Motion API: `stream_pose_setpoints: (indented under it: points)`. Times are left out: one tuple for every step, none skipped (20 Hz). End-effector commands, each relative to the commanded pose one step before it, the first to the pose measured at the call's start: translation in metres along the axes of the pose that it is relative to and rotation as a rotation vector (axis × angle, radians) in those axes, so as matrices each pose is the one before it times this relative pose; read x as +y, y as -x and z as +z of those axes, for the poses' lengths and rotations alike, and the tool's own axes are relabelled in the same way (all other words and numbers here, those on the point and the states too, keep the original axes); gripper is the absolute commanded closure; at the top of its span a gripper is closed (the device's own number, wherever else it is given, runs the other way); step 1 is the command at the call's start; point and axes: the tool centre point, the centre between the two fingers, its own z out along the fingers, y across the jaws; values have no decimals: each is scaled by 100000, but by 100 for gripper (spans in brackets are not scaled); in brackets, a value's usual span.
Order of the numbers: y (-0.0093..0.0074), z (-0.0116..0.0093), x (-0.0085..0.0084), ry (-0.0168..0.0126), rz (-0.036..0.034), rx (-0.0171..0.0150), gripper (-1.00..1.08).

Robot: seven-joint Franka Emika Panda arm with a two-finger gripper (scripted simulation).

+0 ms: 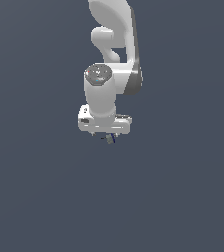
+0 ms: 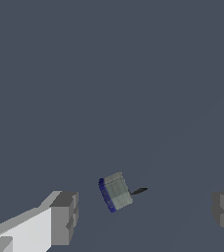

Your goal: Pick up the object and move it to a goal position.

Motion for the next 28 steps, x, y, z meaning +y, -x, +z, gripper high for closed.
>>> stream_pose_setpoints:
  points:
    - [0,0,1,0,0,0,-92]
    - [0,-15,64,27,63,-11,-92]
    - [-1,-39,214,90,229,-40,-92]
    - [-1,-65,349,145,370,-65,-92]
    - [1,-91,480,195,499,-90,-92]
    - [3,-116,619,251,643,-120,-92]
    - [6,-125,667,268,681,-132,-92]
    - [6,-101,531,211,527,-107,-92]
    - [5,-74,392,156,375,-81,-92]
    - [3,-49,250,100,222,-52,-92]
    - [2,-25,98,34,58,-18,-92]
    - [-3,12,-12,0,0,0,-92]
    - [2,26,-157,-63,-118,34,-92]
    - [5,27,-59,-24,117,12,-92]
    - [13,31,-3,-20,341,9,-92]
    - [18,44,-6,-22,480,9,-92]
    - [23,59,-19,-33,605,14,-92]
    - [28,73,-33,-45,723,20,-92]
    - [34,87,-47,-55,842,24,-92]
    - [40,101,-58,-64,960,28,-92]
    - [46,113,-66,-72,1071,32,-92]
    - [51,123,-71,-77,1177,34,-92]
    - [57,135,-72,-83,1300,36,-92]
    - [64,147,-74,-88,1433,39,-92]
    - [71,158,-77,-93,1554,41,-92]
    - [79,171,-82,-99,1684,44,-92]
    - [88,184,-87,-105,1814,47,-92]
    - [97,196,-89,-110,1947,49,-92]
